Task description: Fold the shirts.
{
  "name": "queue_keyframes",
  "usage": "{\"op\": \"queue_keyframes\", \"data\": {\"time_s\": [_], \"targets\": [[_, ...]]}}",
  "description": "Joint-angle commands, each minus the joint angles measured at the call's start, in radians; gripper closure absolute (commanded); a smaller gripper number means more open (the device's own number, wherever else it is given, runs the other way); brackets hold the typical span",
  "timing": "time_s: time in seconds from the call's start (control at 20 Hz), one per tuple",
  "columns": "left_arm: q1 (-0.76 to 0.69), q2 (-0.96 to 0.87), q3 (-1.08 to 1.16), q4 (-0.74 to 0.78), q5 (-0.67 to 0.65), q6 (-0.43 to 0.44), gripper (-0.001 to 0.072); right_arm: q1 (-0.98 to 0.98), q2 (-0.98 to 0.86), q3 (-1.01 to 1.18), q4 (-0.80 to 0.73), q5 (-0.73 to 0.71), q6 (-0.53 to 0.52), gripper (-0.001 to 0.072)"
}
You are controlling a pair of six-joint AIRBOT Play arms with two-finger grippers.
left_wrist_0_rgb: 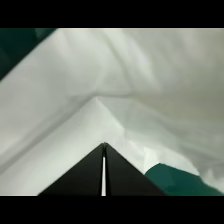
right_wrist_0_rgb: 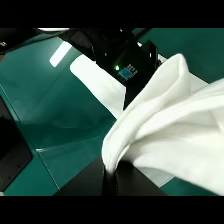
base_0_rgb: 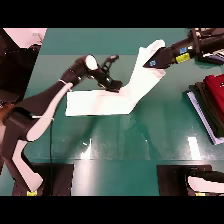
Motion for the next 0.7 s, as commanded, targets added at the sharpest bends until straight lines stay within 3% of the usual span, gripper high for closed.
{"op": "queue_keyframes", "data": {"time_s": [0.0, 0.2, 0.3, 0.45, 0.6, 0.65], "targets": [[0.112, 0.105, 0.011, 0.104, -0.088, -0.001, 0.0678, 0.074, -0.044, 0.002, -0.001, -0.035, -0.014, 0.0693], [0.285, 0.261, 0.011, 0.232, -0.173, 0.006, 0.0678, 0.239, -0.172, 0.002, 0.019, -0.173, -0.078, 0.0693], [0.360, 0.331, 0.011, 0.298, -0.200, 0.006, 0.0678, 0.335, -0.268, 0.020, 0.099, -0.277, -0.169, 0.0691], [0.467, 0.420, 0.011, 0.307, -0.215, 0.005, 0.0678, 0.479, -0.478, 0.193, 0.094, -0.465, -0.183, 0.0681], [0.518, 0.478, 0.011, 0.307, -0.218, 0.004, 0.0677, 0.559, -0.650, 0.350, 0.158, -0.616, -0.183, 0.0326], [0.523, 0.490, 0.011, 0.307, -0.222, 0.004, 0.0678, 0.566, -0.657, 0.328, 0.212, -0.672, -0.183, 0.0291]]}}
